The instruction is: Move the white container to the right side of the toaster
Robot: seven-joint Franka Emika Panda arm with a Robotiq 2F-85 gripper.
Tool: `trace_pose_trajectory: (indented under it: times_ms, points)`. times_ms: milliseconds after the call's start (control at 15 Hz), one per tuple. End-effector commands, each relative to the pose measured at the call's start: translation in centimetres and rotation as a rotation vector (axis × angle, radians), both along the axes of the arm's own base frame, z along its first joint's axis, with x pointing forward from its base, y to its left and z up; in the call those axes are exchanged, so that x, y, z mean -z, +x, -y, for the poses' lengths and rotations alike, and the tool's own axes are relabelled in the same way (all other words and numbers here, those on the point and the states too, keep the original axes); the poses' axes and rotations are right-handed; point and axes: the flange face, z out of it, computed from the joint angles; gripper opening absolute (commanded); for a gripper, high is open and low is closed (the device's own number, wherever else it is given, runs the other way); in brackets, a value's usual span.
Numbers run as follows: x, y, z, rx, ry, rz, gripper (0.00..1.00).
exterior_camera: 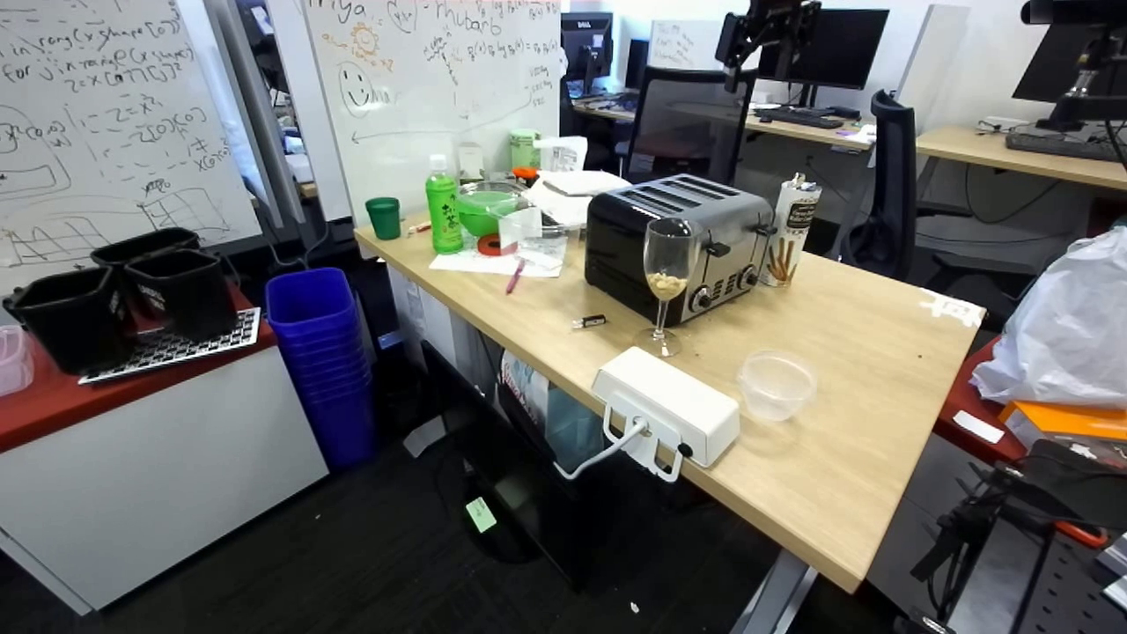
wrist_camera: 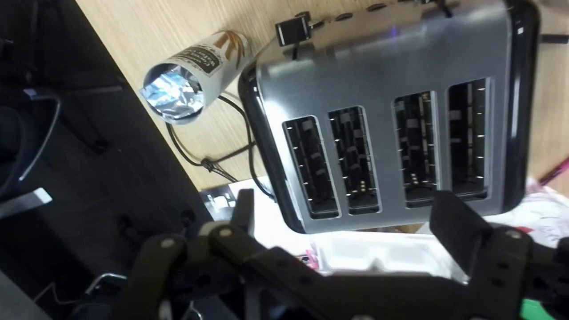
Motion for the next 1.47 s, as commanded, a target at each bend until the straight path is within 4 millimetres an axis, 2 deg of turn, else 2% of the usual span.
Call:
trace_pose_trajectory:
  times_ms: [0,133,333,667,800,867,933,1067,1400]
  points:
    - [-1.2,-4.5,-4.0,-0.142,0.017,0.035,1.0]
    - [-1.5,-7.1,-6.5,-0.218,0.057,0.043,1.0]
    - [-0.8,-11.8,-9.4,-0.298,0.048,0.03,1.0]
    - [3.0,-21.2,-13.4,-0.408,0.039,-0.026,1.0]
    - [5.0,-24.0,-14.2,-0.433,0.068,-0.065,1.0]
    - [4.2,-22.1,-14.1,-0.391,0.067,-0.092,1.0]
    - [4.7,-23.1,-14.3,-0.394,0.069,-0.097,1.0]
    - [4.0,-22.9,-14.2,-0.393,0.066,-0.083,1.0]
    - [4.2,-22.5,-14.2,-0.392,0.067,-0.089,1.0]
